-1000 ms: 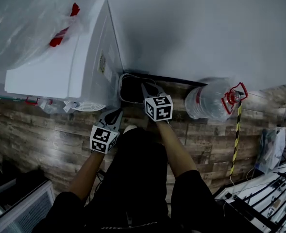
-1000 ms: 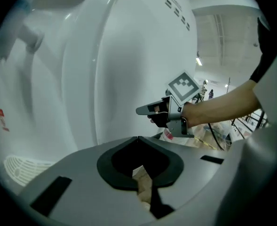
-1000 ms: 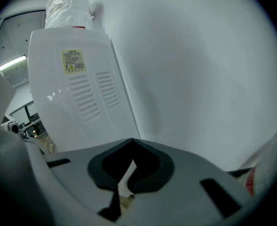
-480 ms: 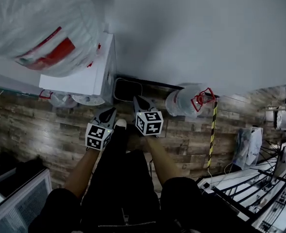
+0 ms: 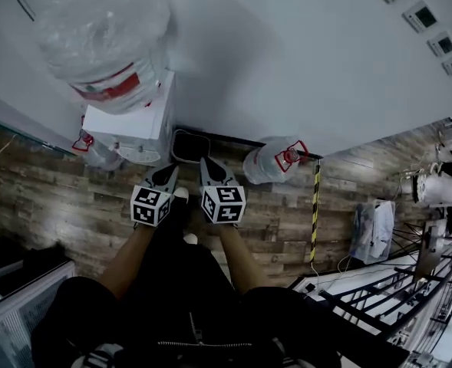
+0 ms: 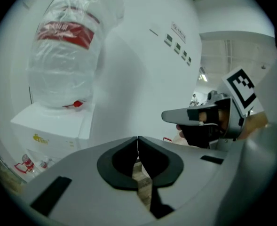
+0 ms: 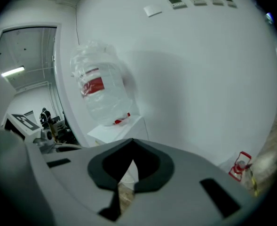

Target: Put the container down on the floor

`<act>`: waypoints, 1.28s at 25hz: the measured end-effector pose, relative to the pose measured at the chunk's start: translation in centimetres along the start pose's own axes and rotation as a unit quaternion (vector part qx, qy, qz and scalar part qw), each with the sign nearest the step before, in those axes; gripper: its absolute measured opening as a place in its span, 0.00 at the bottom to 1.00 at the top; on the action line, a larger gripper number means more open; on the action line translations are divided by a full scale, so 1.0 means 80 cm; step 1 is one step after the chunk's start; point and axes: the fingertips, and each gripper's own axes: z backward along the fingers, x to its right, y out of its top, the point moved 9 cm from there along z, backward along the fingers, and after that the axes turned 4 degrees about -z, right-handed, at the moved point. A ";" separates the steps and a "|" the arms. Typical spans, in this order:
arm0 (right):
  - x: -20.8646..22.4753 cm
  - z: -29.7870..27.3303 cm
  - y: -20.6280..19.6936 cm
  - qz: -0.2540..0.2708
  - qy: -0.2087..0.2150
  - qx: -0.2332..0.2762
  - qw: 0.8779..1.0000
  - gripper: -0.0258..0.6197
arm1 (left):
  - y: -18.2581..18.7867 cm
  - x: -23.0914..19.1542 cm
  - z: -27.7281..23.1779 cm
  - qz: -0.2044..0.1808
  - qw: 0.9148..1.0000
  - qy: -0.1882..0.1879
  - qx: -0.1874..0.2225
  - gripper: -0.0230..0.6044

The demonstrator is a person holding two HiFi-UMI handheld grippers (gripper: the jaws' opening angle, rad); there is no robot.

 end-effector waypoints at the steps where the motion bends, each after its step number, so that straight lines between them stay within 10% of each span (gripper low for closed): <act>1: -0.005 0.013 0.007 0.000 -0.001 0.011 1.000 0.05 | 0.006 0.005 0.005 -0.004 1.000 -0.001 0.003 0.06; 32: -0.050 0.164 0.018 0.027 -0.002 0.088 0.996 0.05 | 0.009 0.087 0.076 -0.046 0.998 -0.018 0.027 0.06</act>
